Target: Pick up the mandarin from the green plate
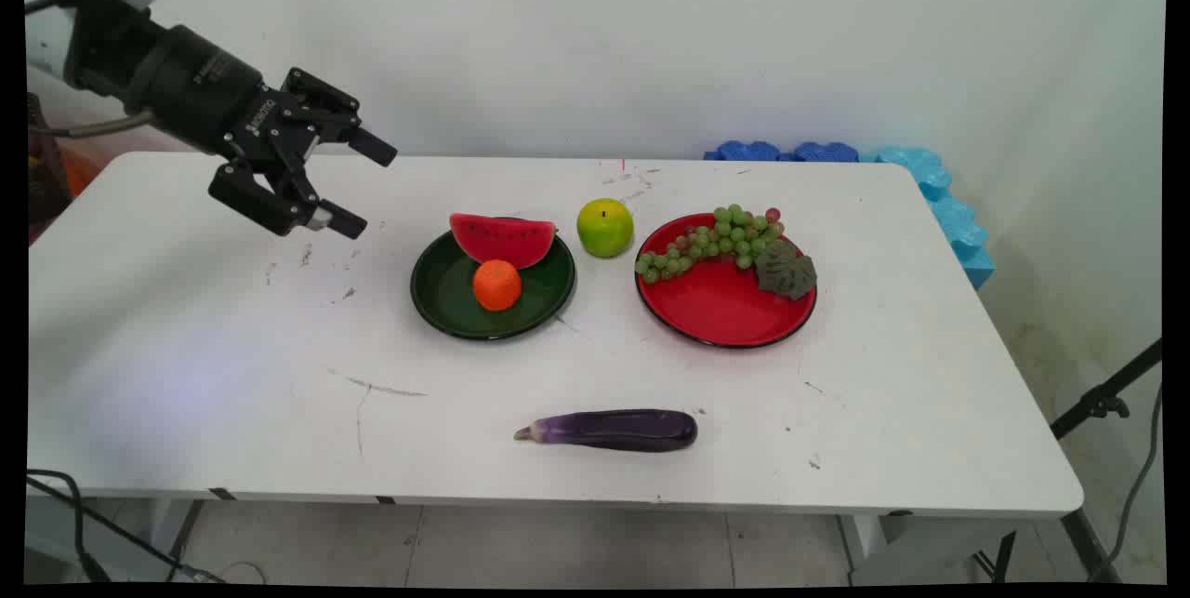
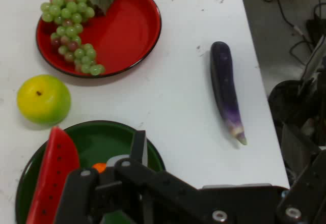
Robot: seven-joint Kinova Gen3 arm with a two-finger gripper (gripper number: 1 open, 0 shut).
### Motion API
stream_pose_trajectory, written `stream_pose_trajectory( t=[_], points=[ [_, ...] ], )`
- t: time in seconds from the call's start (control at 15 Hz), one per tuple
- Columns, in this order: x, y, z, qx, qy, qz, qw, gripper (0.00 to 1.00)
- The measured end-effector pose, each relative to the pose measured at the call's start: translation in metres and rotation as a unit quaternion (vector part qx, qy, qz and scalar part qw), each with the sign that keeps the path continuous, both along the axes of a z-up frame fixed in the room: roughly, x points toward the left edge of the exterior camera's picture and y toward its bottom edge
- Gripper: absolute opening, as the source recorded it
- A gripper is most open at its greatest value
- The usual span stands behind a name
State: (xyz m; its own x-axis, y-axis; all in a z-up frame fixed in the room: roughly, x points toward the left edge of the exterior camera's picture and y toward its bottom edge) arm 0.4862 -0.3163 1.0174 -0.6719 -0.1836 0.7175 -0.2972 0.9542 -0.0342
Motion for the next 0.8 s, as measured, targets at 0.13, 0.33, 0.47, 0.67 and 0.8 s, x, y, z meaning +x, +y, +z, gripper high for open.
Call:
stream_pose_trajectory(
  t=[0.13, 0.33, 0.47, 0.67, 0.8],
  points=[
    [-0.005, -0.006, 0.004, -0.004, -0.014, 0.005, 0.9999, 1.0],
    [-0.022, -0.023, 0.005, -0.012, -0.043, 0.02, 0.9988, 1.0],
    [-0.034, -0.039, 0.001, -0.015, -0.061, 0.035, 0.9974, 1.0],
    [-0.05, -0.061, -0.013, -0.015, -0.089, 0.053, 0.9945, 1.0],
    [-0.062, -0.076, -0.025, -0.013, -0.109, 0.063, 0.9919, 1.0]
  ],
)
